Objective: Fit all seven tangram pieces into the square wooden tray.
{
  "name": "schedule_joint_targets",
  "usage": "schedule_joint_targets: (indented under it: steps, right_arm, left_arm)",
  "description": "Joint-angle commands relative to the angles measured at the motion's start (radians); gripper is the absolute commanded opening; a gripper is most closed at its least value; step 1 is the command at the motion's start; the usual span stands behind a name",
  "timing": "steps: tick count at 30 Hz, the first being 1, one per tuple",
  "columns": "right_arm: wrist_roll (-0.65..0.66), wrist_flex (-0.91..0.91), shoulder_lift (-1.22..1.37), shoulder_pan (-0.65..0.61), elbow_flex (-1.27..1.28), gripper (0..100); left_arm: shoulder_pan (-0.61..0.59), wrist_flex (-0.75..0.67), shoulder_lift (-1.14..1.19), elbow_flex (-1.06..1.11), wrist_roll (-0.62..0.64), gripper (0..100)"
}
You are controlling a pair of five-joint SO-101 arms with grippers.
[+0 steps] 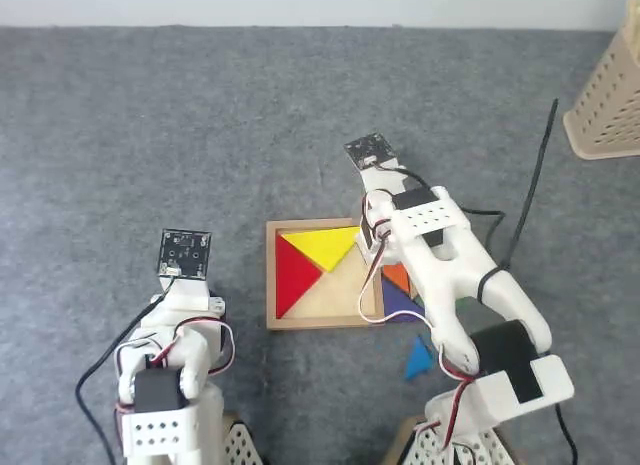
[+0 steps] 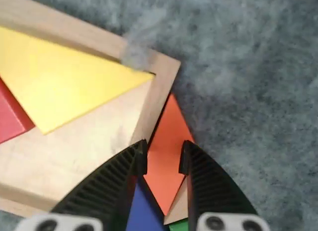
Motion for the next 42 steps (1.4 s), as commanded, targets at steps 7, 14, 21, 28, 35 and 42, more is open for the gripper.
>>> schedule_joint_targets:
  steps: [7, 14, 21, 28, 35, 42]
  right_arm:
    - [-0.006, 0.01, 0.077, 0.028, -0.058, 12.8]
    - [-0.002, 0.064, 0.082, 0.133, -0.057, 15.4]
    - [0.002, 0.064, 0.087, 0.148, -0.055, 22.1]
    - [0.023, 0.085, 0.082, 0.15, -0.057, 22.1]
    - [0.025, 0.079, 0.088, 0.154, -0.051, 22.1]
    - [0.02, 0.085, 0.088, 0.154, -0.049, 17.7]
  left_arm:
    - [-0.002, 0.008, -0.02, -0.007, -0.005, 1]
    - [-0.002, 0.008, -0.02, -0.007, -0.005, 1]
    - [-0.002, 0.008, -0.02, -0.007, -0.005, 1]
    - [-0.002, 0.008, -0.02, -0.007, -0.005, 1]
    - [-0.002, 0.008, -0.02, -0.007, -0.005, 1]
    - [-0.002, 0.008, -0.02, -0.007, -0.005, 1]
